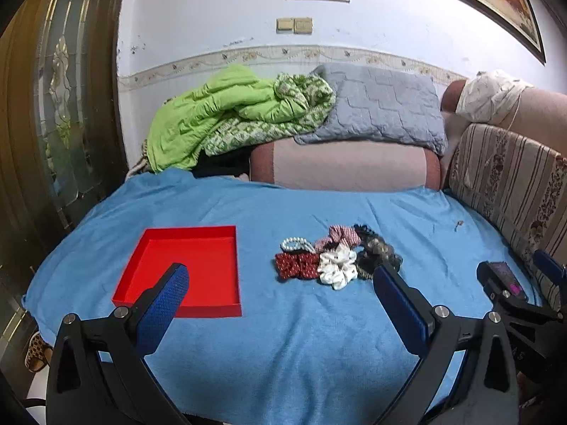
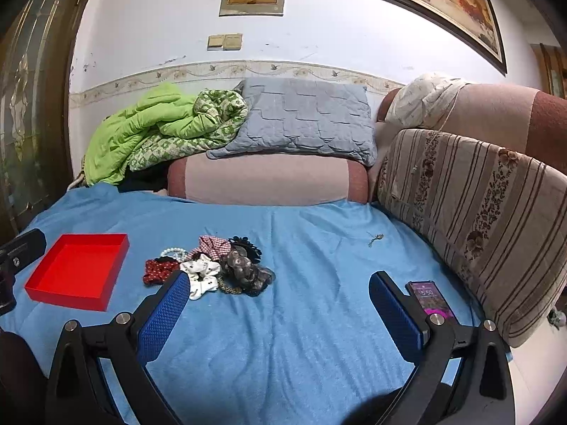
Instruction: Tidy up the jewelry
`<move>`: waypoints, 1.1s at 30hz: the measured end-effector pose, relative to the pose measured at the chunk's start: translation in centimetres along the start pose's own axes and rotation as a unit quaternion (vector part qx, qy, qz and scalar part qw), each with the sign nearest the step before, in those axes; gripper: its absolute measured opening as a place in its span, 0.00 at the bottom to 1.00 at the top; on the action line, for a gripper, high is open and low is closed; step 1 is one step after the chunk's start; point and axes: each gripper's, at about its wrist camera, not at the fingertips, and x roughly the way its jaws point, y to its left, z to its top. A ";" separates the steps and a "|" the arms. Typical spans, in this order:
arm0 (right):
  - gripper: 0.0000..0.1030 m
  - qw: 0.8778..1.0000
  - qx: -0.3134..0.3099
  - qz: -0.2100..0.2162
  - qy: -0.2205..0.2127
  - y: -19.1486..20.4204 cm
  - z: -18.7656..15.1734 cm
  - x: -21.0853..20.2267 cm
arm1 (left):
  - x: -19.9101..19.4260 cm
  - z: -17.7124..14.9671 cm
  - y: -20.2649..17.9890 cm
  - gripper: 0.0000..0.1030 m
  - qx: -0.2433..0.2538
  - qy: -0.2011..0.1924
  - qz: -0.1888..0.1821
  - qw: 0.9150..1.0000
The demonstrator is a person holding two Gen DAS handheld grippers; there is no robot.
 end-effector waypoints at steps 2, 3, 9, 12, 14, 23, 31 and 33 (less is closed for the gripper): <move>0.99 1.000 0.000 -0.002 0.003 0.0 -0.5 0.6 | 0.9 -0.5 -0.1 1.00 0.006 0.010 0.002 1.000; 0.99 1.000 0.000 -0.001 0.006 0.0 -0.7 0.9 | 1.2 -0.7 -0.1 1.00 0.007 0.013 0.003 1.000; 0.99 1.000 -0.017 0.006 0.024 0.8 -1.7 2.7 | 2.9 -1.3 0.6 1.00 -0.005 0.026 0.003 1.000; 0.99 0.999 -0.025 0.010 0.031 1.1 -2.2 3.5 | 3.8 -1.6 1.0 1.00 -0.009 0.036 0.006 0.999; 0.99 0.999 -0.027 0.013 0.040 1.3 -2.5 4.2 | 4.8 -2.0 1.1 1.00 -0.010 0.047 0.008 0.999; 0.99 0.996 -0.027 0.032 0.075 1.6 -3.2 7.6 | 8.8 -3.2 1.9 1.00 -0.012 0.095 0.004 0.995; 0.99 0.994 -0.007 0.037 0.103 1.1 -3.1 11.3 | 12.4 -3.5 3.6 1.00 -0.020 0.124 0.014 0.992; 0.99 0.993 -0.002 0.040 0.108 0.9 -3.0 12.2 | 13.5 -3.3 3.7 1.00 -0.019 0.130 0.011 0.991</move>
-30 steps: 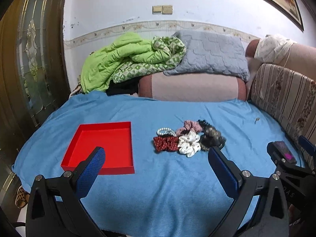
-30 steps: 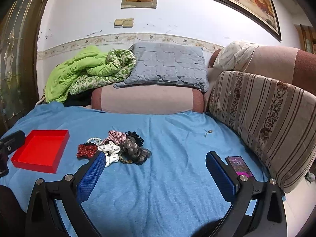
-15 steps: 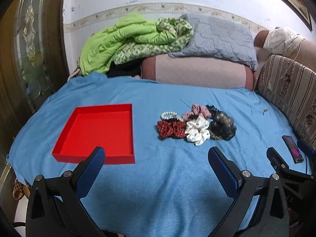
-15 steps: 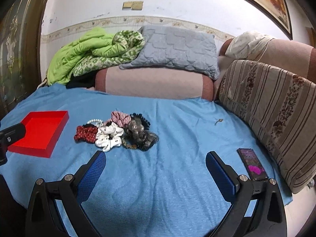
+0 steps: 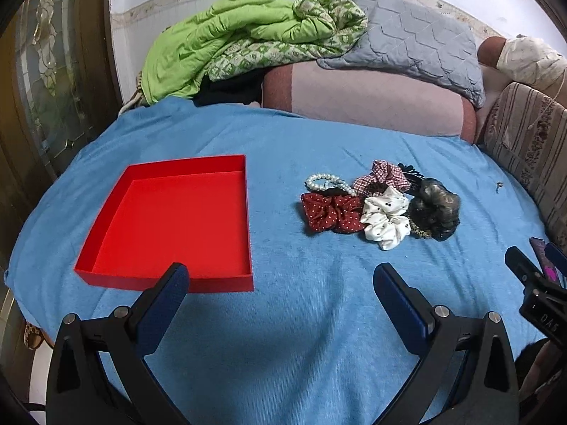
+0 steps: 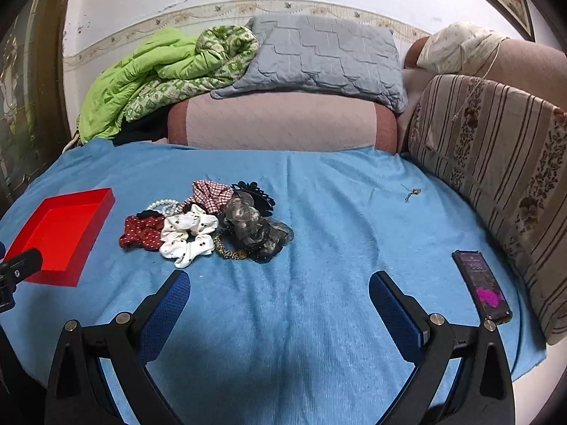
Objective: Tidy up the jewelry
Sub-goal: 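Grasp the red polka-dot scrunchie with the left tool while the right tool grasps the grey sheer scrunchie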
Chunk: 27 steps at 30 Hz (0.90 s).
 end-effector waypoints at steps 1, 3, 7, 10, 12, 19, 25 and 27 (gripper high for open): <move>0.99 1.000 0.001 0.001 0.002 -0.1 0.2 0.4 | 0.3 0.2 0.0 1.00 0.001 0.001 -0.002 1.000; 0.99 1.000 0.005 0.005 0.006 -0.2 0.5 1.2 | 1.4 0.7 -0.2 1.00 0.007 0.006 -0.007 1.000; 0.99 1.000 0.012 0.013 0.016 -0.4 1.2 3.4 | 4.7 2.2 -0.6 1.00 0.006 0.037 -0.035 0.999; 0.99 1.000 0.012 0.020 0.021 -0.5 1.8 5.1 | 7.0 3.3 -0.6 0.98 -0.007 0.057 -0.060 0.997; 0.99 0.999 0.008 0.028 0.025 -0.5 2.2 6.2 | 8.1 3.9 -1.0 0.90 -0.007 0.066 -0.067 0.996; 0.92 0.998 -0.008 0.043 0.044 0.0 3.2 10.2 | 12.9 5.4 -2.2 0.76 0.003 0.089 -0.080 0.993; 0.81 0.997 -0.019 0.059 0.050 0.8 3.8 12.3 | 16.8 5.9 -2.3 0.69 -0.014 0.123 -0.092 0.988; 0.77 0.996 -0.022 0.063 0.052 1.1 3.9 12.8 | 17.8 5.8 -2.4 0.63 -0.017 0.133 -0.097 0.986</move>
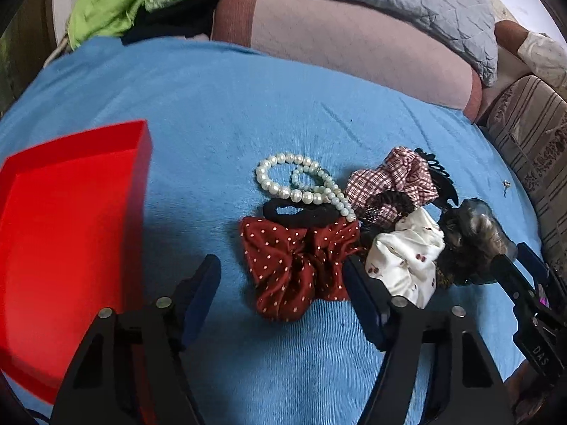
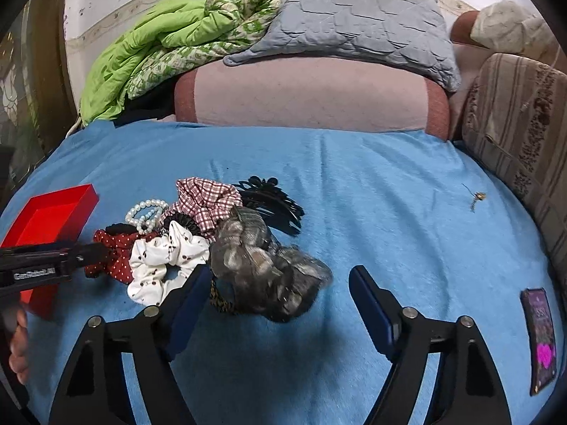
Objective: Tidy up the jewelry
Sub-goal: 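Grasp the red polka-dot scrunchie with the left tool while the right tool grasps the grey sheer scrunchie, then carry both held scrunchies over to the red tray with both tools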
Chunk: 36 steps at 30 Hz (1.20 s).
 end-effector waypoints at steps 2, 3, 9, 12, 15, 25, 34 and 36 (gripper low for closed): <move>0.68 1.000 -0.002 0.008 0.006 0.3 0.1 0.6 | 0.9 0.1 -0.2 0.57 0.000 0.010 -0.006 1.000; 0.65 1.000 -0.003 0.012 0.010 0.4 0.1 0.9 | 1.3 0.1 -0.3 0.49 0.000 0.015 -0.008 1.000; 0.29 0.999 -0.005 0.033 0.033 0.8 0.0 1.7 | 1.8 -0.1 -0.9 0.14 -0.002 0.027 -0.024 0.999; 0.17 0.999 0.003 0.041 0.033 0.7 -0.1 1.1 | 0.7 -0.6 -1.5 0.13 0.004 0.018 -0.022 1.000; 0.13 0.998 0.010 0.048 0.031 0.5 -0.2 0.0 | -0.9 -1.5 -1.8 0.13 0.002 0.012 -0.023 1.000; 0.10 0.998 -0.001 0.058 0.012 2.2 0.1 -4.7 | -8.2 -3.4 -0.9 0.13 0.015 -0.045 -0.034 0.998; 0.10 0.994 -0.034 0.104 0.007 7.8 1.7 -6.4 | -12.0 -3.2 5.3 0.13 -0.016 -0.099 0.000 0.995; 0.10 0.992 -0.040 0.121 0.016 9.4 2.0 -6.2 | -11.8 -2.7 7.5 0.13 -0.035 -0.098 0.013 0.994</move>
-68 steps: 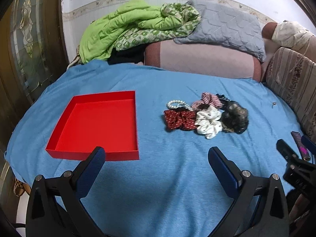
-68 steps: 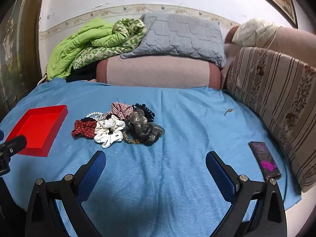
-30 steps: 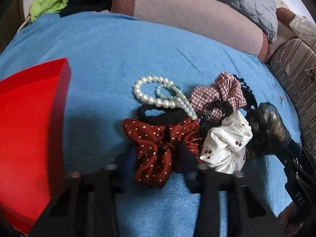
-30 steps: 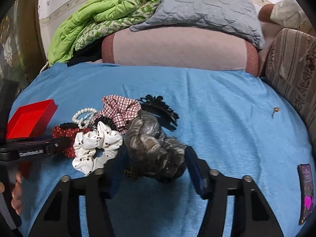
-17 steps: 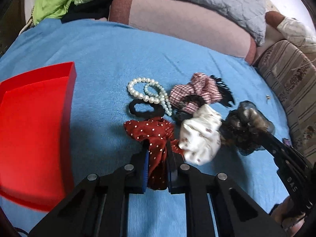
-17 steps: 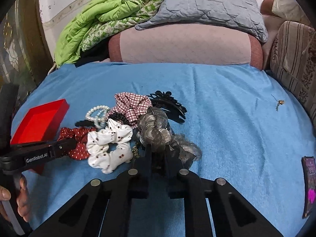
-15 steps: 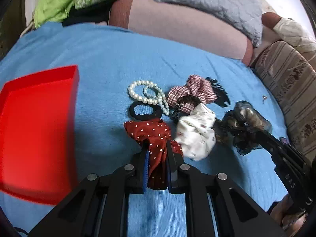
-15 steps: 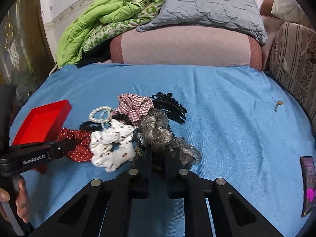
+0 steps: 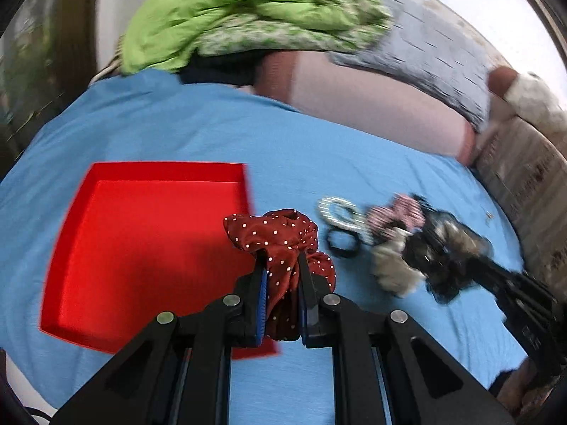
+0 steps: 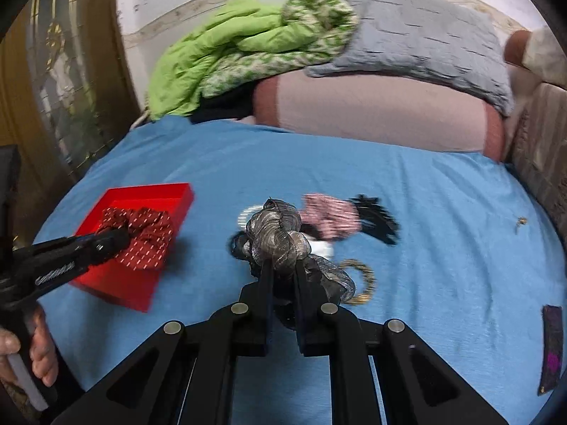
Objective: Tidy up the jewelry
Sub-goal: 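Carry both held scrunchies over to the red tray with both tools, then open the left tool to drop the red scrunchie in the tray while the right tool releases the grey one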
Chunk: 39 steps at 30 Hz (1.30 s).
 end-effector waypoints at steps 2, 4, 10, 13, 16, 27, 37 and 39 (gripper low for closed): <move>0.10 1.000 -0.003 0.016 0.008 1.3 0.4 0.8 | 0.7 0.7 2.4 0.13 -0.014 -0.001 0.025 1.000; 0.10 0.999 -0.006 0.035 0.016 2.8 1.1 1.8 | 1.3 1.3 4.6 0.13 -0.025 -0.004 0.050 0.998; 0.10 0.995 -0.007 0.096 0.039 7.4 3.3 5.4 | 3.5 3.7 10.3 0.13 -0.063 -0.020 0.101 0.993; 0.10 0.993 -0.021 0.104 0.048 10.1 4.6 7.7 | 4.7 4.5 12.6 0.13 -0.072 -0.023 0.120 0.990; 0.11 0.992 -0.034 0.108 0.059 12.4 5.8 10.7 | 5.9 5.0 14.7 0.13 -0.086 -0.022 0.130 0.988; 0.12 0.988 -0.024 0.112 0.103 14.4 8.2 18.6 | 7.1 6.0 18.0 0.29 -0.120 -0.013 0.135 0.984; 0.79 0.991 -0.026 0.114 0.069 12.9 7.4 13.8 | 5.0 5.5 17.5 0.65 -0.132 -0.042 0.091 0.986; 0.79 0.991 -0.029 0.110 0.078 12.5 6.2 13.2 | 4.6 5.2 17.2 0.65 -0.130 -0.048 0.086 0.987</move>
